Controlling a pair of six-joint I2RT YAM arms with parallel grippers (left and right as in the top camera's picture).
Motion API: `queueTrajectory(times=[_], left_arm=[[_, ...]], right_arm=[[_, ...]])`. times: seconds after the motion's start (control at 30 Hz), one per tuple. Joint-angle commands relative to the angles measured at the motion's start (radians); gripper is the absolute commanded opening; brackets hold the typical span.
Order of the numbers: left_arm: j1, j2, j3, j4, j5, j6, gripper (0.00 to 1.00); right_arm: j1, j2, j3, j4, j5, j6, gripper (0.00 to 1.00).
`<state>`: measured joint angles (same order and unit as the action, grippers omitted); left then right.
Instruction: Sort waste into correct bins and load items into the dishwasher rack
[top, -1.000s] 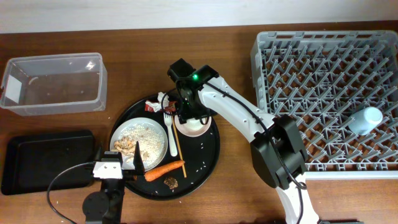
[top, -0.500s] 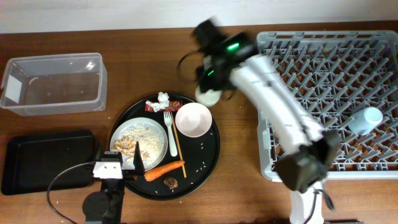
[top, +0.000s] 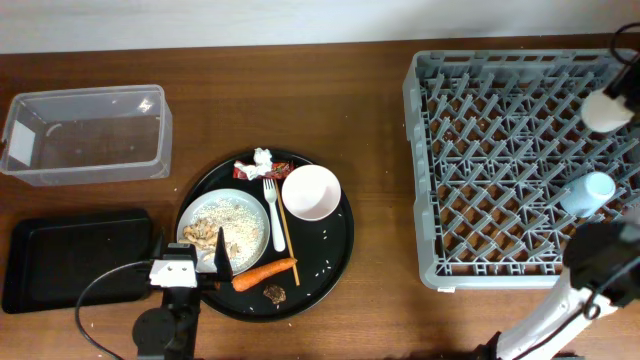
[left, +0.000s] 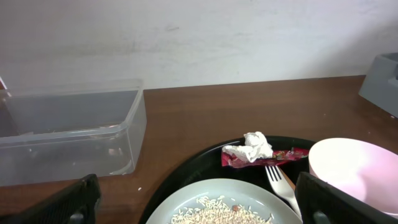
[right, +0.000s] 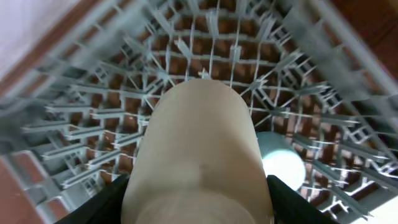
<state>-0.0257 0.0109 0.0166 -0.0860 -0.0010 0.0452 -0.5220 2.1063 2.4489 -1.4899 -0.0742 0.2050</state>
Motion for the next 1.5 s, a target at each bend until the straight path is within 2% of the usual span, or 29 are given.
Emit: queueTrajectory(times=[0.0,0.13,0.3,0.4,0.47,0.57,0.73,0.8,0.9,1.07,1.13,1.23,1.27,1.3,1.4,1.47], left_arm=[[0.002,-0.005,-0.008,0.002,-0.003,0.004,0.99],[0.002,-0.005,-0.008,0.002,-0.003,0.005,0.99],[0.002,-0.005,-0.008,0.002,-0.003,0.005,0.99],[0.002,-0.005,-0.008,0.002,-0.003,0.004,0.99],[0.002,-0.005,-0.008,0.002,-0.003,0.005,0.99],[0.002,-0.005,-0.008,0.002,-0.003,0.004,0.99],[0.002,-0.005,-0.008,0.002,-0.003,0.004,0.99],[0.002,-0.005,-0.008,0.002,-0.003,0.004,0.99],[0.002,-0.005,-0.008,0.002,-0.003,0.005,0.99],[0.002,-0.005,-0.008,0.002,-0.003,0.004,0.99],[0.002,-0.005,-0.008,0.002,-0.003,0.004,0.99],[0.002,-0.005,-0.008,0.002,-0.003,0.005,0.99],[0.002,-0.005,-0.008,0.002,-0.003,0.005,0.99],[0.002,-0.005,-0.008,0.002,-0.003,0.004,0.99],[0.002,-0.005,-0.008,0.002,-0.003,0.005,0.99],[0.002,-0.005,-0.008,0.002,-0.003,0.005,0.99]], right_arm=[[0.026,0.103,0.0,-0.003,-0.026,-0.014,0.59],[0.052,0.169,-0.001,-0.041,-0.017,-0.014,0.64],[0.058,0.176,-0.005,-0.051,0.037,-0.006,0.65],[0.058,0.176,-0.005,-0.059,0.037,-0.005,0.7],[0.058,0.176,-0.005,-0.067,0.037,0.003,0.75],[0.058,0.176,-0.005,-0.068,0.03,0.012,0.92],[0.098,0.132,-0.002,-0.079,-0.057,0.011,0.91],[0.175,0.063,-0.002,-0.085,-0.074,0.008,0.91],[0.367,-0.01,-0.002,-0.121,-0.076,-0.018,0.91],[0.715,0.011,-0.011,-0.145,-0.072,-0.038,0.91],[0.845,0.032,-0.011,-0.131,-0.071,-0.041,0.9],[1.011,0.076,-0.013,-0.098,-0.044,-0.04,0.78],[1.091,0.107,-0.013,-0.079,-0.042,-0.04,0.62],[1.129,0.129,-0.014,-0.072,-0.041,-0.04,0.57],[1.21,0.198,-0.014,-0.046,0.015,0.018,0.5],[1.248,0.249,-0.014,-0.031,0.03,0.024,0.5]])
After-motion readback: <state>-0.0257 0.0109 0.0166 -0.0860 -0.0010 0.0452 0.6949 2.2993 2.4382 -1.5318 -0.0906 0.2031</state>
